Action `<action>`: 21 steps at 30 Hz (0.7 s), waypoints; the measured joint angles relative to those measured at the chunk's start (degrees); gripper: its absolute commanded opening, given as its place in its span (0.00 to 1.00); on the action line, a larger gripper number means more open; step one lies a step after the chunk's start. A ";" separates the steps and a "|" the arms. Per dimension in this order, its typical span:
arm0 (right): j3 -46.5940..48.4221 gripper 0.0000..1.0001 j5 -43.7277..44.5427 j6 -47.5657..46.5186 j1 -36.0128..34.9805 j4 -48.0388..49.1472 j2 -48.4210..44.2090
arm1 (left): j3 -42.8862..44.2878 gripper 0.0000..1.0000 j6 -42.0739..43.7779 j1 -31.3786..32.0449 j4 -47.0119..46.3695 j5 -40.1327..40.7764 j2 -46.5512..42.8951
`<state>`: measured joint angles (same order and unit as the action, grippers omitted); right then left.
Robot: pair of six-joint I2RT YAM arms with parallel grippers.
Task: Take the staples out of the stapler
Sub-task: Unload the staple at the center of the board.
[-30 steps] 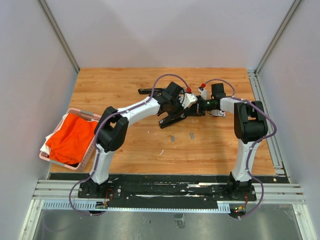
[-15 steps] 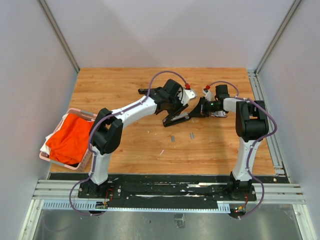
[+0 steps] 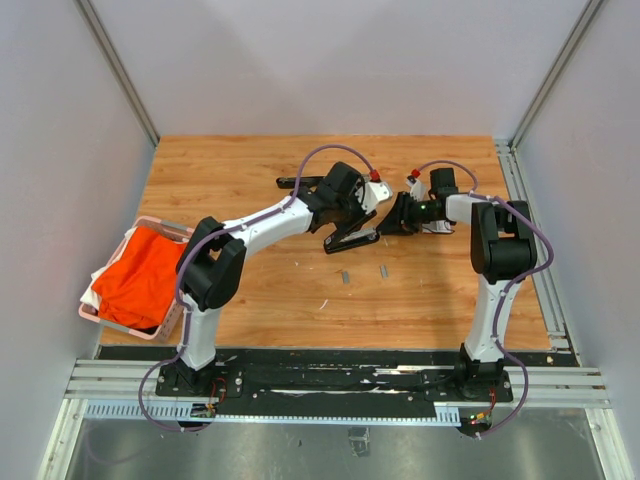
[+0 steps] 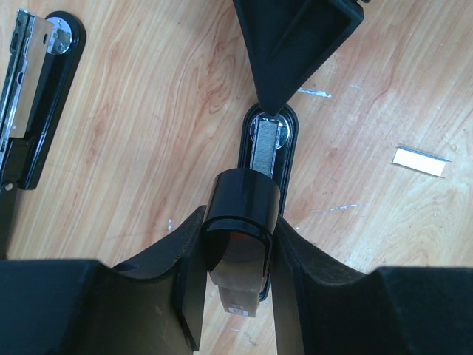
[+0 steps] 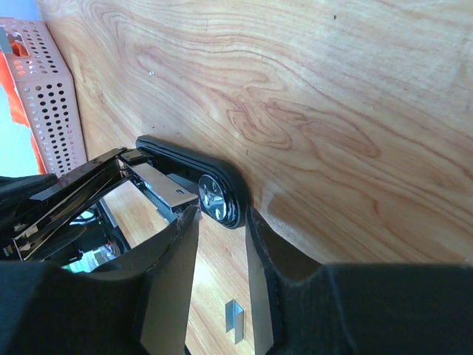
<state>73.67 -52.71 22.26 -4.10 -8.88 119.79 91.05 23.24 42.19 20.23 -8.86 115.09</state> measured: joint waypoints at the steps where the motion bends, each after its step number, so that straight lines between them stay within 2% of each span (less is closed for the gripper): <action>1: 0.00 0.36 -0.02 0.09 0.00 0.00 0.00 | 0.00 0.00 0.11 0.02 -0.02 0.02 0.00; 11: 0.00 0.49 -0.61 1.07 0.00 0.15 0.00 | -1.09 0.00 2.47 1.33 -0.68 0.76 -0.07; 21: 0.00 0.52 -0.85 1.20 0.00 0.81 -0.02 | -1.40 0.00 3.32 2.16 -0.74 1.70 -0.07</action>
<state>73.67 -53.56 23.46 -4.10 -8.08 119.77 89.65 26.57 44.36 19.49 -7.16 115.02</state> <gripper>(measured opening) 0.505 0.378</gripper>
